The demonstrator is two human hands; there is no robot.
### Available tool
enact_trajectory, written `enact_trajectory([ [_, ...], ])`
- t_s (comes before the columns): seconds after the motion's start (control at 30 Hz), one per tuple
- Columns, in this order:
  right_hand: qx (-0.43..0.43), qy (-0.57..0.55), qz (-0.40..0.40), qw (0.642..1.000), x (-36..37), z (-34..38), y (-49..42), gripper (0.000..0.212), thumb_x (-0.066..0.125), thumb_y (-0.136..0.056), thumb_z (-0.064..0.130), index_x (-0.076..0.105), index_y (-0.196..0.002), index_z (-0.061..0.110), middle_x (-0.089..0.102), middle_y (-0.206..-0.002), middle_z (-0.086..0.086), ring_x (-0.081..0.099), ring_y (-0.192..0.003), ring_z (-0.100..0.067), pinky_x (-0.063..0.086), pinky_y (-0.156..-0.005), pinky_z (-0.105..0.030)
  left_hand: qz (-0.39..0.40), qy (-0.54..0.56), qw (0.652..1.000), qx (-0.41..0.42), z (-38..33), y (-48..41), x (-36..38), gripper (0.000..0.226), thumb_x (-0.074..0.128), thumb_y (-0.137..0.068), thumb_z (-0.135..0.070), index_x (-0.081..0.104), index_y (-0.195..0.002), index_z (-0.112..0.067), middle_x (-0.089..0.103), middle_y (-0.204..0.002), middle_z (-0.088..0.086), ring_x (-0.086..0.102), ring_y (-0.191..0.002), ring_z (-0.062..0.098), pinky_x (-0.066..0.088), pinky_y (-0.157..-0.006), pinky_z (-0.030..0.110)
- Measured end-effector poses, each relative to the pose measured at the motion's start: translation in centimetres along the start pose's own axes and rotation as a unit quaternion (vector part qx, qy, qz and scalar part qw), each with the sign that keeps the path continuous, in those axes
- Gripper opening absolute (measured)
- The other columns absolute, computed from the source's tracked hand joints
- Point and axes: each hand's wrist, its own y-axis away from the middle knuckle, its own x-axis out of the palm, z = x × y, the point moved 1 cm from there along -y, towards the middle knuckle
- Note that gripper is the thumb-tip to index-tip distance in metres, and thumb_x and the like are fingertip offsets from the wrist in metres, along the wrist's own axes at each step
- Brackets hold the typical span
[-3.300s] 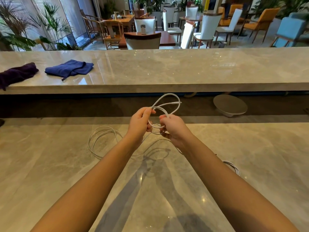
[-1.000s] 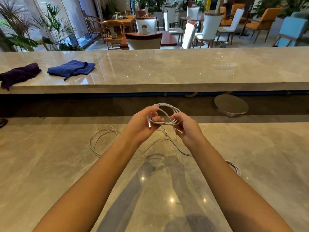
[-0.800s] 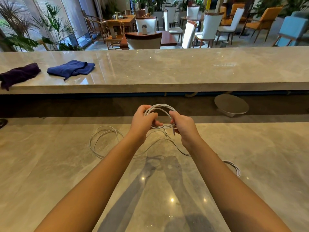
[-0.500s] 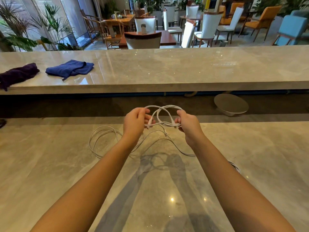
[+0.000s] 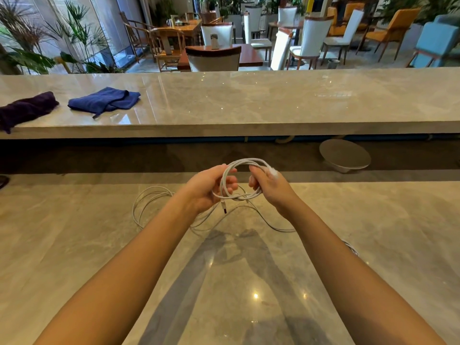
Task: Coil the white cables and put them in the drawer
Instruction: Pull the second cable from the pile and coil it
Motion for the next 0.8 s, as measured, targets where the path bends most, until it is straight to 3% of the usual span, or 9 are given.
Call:
enact_trajectory([
  [0.13,0.042,0.011,-0.051,0.998,-0.2,0.2,-0.8,0.033,0.048,-0.093,0.042,0.056,-0.084,0.012,0.055,-0.074,-0.001,0.050,-0.069,-0.014,0.041,-0.063,-0.028,0.076,-0.031,0.997,-0.004,-0.3,0.5,0.8,0.025,0.041,-0.099,-0.024,0.058,-0.094,-0.007,0.056,-0.054,0.003,0.062,-0.060,0.018,0.055,-0.062,0.028],
  [0.23,0.017,-0.045,-0.065,0.997,-0.6,0.5,-0.7,0.024,0.053,-0.092,0.033,0.060,-0.096,0.010,0.061,-0.081,-0.002,0.054,-0.073,-0.012,0.042,-0.063,-0.025,0.098,-0.053,0.994,-0.013,-0.3,0.4,0.9,0.028,0.038,-0.099,-0.026,0.057,-0.085,-0.012,0.047,-0.050,-0.001,0.054,-0.057,0.015,0.047,-0.069,0.031],
  [0.3,-0.007,-0.097,-0.046,0.994,-0.7,0.5,-0.6,0.016,0.056,-0.091,0.023,0.063,-0.105,0.019,0.066,-0.095,-0.003,0.057,-0.079,-0.010,0.042,-0.065,-0.024,0.115,-0.051,0.991,-0.032,-0.1,0.2,0.8,0.030,0.036,-0.098,-0.026,0.056,-0.080,-0.014,0.041,-0.047,-0.005,0.047,-0.052,0.013,0.041,-0.069,0.031],
  [0.4,-0.013,-0.190,0.000,0.982,-0.7,0.4,-0.5,0.020,0.058,-0.089,0.015,0.068,-0.104,0.024,0.068,-0.099,-0.001,0.053,-0.076,-0.011,0.042,-0.065,-0.024,0.140,-0.049,0.988,-0.050,0.0,0.0,0.7,0.035,0.035,-0.098,-0.026,0.057,-0.074,-0.013,0.037,-0.045,-0.006,0.042,-0.048,0.011,0.038,-0.063,0.028],
  [0.5,-0.012,-0.219,0.018,0.976,-0.7,0.3,-0.5,0.018,0.053,-0.092,0.014,0.069,-0.096,0.022,0.067,-0.091,0.000,0.053,-0.078,-0.013,0.043,-0.064,-0.022,0.148,-0.034,0.986,-0.064,0.2,0.0,0.8,0.050,0.029,-0.099,-0.043,0.058,-0.075,-0.011,0.037,-0.046,-0.005,0.039,-0.049,0.011,0.035,-0.061,0.026],
  [0.57,-0.009,-0.203,0.012,0.979,-0.6,0.3,-0.6,0.019,0.050,-0.093,0.013,0.068,-0.093,0.020,0.065,-0.086,-0.001,0.052,-0.077,-0.015,0.042,-0.062,-0.023,0.124,-0.069,0.988,-0.053,0.1,0.2,1.0,0.050,0.033,-0.095,-0.053,0.059,-0.085,-0.011,0.039,-0.053,-0.005,0.038,-0.052,0.009,0.034,-0.059,0.024],
  [0.67,0.025,-0.125,-0.018,0.992,-0.4,0.8,-0.4,0.017,0.050,-0.094,0.016,0.067,-0.090,0.013,0.061,-0.074,0.002,0.051,-0.068,-0.008,0.041,-0.061,-0.020,0.020,-0.256,0.963,0.077,0.5,0.3,1.2,0.025,0.047,-0.096,-0.033,0.057,-0.106,-0.012,0.046,-0.066,-0.001,0.040,-0.057,0.009,0.037,-0.055,0.021],
  [0.73,0.046,-0.110,-0.027,0.992,-0.1,1.0,-0.3,0.019,0.050,-0.094,0.018,0.067,-0.088,0.011,0.059,-0.070,0.002,0.049,-0.064,-0.008,0.041,-0.061,-0.021,-0.018,-0.267,0.953,0.143,0.9,0.2,1.0,0.016,0.046,-0.097,-0.023,0.058,-0.098,-0.013,0.047,-0.065,-0.001,0.041,-0.055,0.008,0.037,-0.054,0.020],
  [0.8,0.071,-0.112,-0.027,0.991,0.0,1.1,-0.3,0.020,0.049,-0.095,0.020,0.066,-0.087,0.011,0.058,-0.069,0.001,0.048,-0.062,-0.010,0.041,-0.060,-0.023,-0.019,-0.209,0.967,0.148,1.1,0.2,0.8,0.018,0.047,-0.097,-0.021,0.060,-0.090,-0.012,0.048,-0.063,-0.003,0.041,-0.053,0.007,0.036,-0.052,0.019],
])
